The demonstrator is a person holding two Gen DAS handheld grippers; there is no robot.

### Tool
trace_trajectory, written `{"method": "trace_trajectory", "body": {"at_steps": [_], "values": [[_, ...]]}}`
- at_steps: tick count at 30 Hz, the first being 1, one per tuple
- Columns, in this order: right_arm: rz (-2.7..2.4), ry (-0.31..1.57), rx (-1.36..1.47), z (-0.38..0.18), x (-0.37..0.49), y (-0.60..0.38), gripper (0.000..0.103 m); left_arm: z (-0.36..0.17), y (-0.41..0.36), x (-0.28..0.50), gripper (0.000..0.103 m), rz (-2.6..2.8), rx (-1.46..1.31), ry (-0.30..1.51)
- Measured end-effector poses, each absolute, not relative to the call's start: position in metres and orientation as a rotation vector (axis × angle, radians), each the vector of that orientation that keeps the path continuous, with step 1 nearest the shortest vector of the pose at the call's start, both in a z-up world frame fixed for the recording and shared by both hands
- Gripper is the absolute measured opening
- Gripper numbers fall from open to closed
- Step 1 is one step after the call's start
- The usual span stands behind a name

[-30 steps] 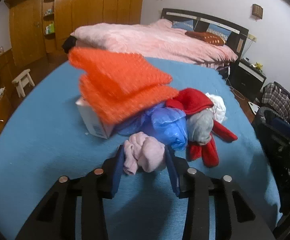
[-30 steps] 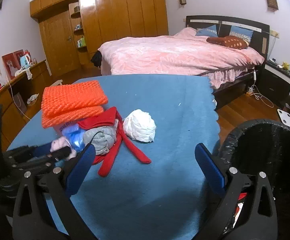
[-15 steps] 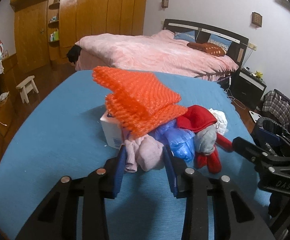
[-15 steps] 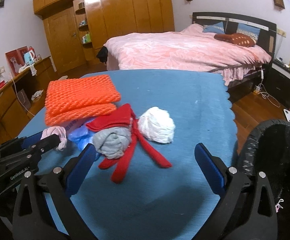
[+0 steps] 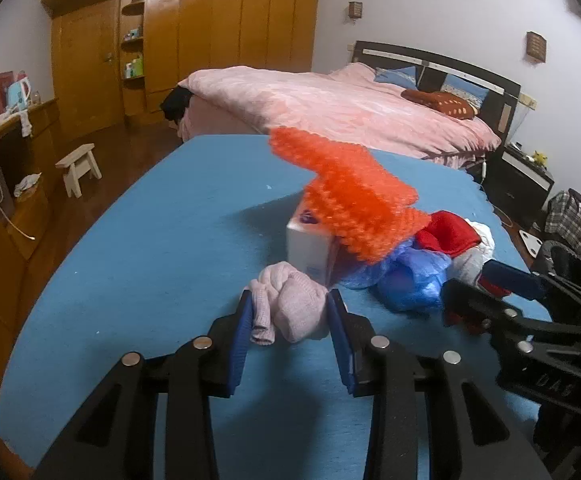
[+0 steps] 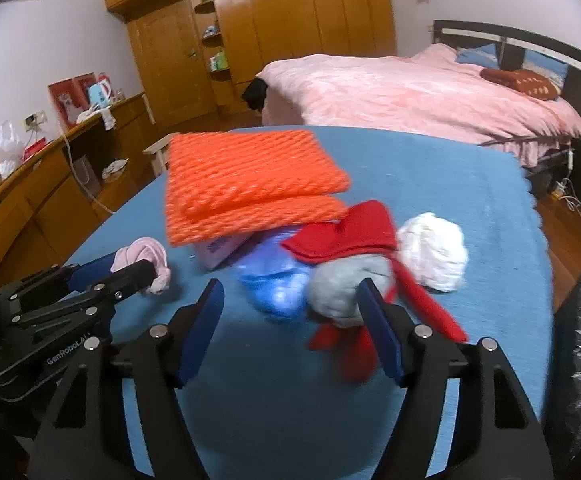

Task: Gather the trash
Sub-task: 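Lift the pink sock with the left tool while the right tool reaches the grey sock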

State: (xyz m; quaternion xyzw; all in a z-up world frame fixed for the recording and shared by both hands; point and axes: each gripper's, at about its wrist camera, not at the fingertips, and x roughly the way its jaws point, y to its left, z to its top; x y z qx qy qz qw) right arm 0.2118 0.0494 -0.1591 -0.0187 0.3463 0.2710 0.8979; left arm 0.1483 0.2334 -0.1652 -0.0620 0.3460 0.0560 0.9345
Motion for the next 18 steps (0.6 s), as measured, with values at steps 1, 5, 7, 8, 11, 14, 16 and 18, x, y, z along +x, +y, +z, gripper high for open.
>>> {"method": "trace_trajectory", "body": {"at_steps": [1, 5, 7, 8, 11, 14, 16, 18], "values": [[0.564, 0.716, -0.044, -0.159, 0.212, 0.053, 0.066, -0.165, 0.235, 0.147, 0.037, 0.117, -0.128, 0.705], [0.573, 0.714, -0.061, -0.159, 0.216, 0.063, 0.060, -0.166, 0.237, 0.145, 0.037, 0.124, -0.128, 0.700], [0.577, 0.706, -0.054, -0.155, 0.216, 0.064, 0.057, -0.166, 0.239, 0.145, 0.037, 0.127, -0.131, 0.696], [0.580, 0.697, -0.050, -0.153, 0.215, 0.064, 0.057, -0.166, 0.239, 0.145, 0.037, 0.128, -0.133, 0.695], [0.593, 0.691, -0.065, -0.149, 0.210, 0.064, 0.057, -0.167, 0.240, 0.144, 0.037, 0.131, -0.134, 0.691], [0.580, 0.707, -0.066, -0.151, 0.207, 0.058, 0.057, -0.168, 0.241, 0.144, 0.037, 0.132, -0.140, 0.691], [0.569, 0.720, -0.063, -0.155, 0.207, 0.055, 0.057, -0.170, 0.240, 0.144, 0.037, 0.132, -0.145, 0.692], [0.567, 0.736, -0.062, -0.159, 0.208, 0.055, 0.057, -0.170, 0.240, 0.145, 0.037, 0.131, -0.145, 0.695]]}}
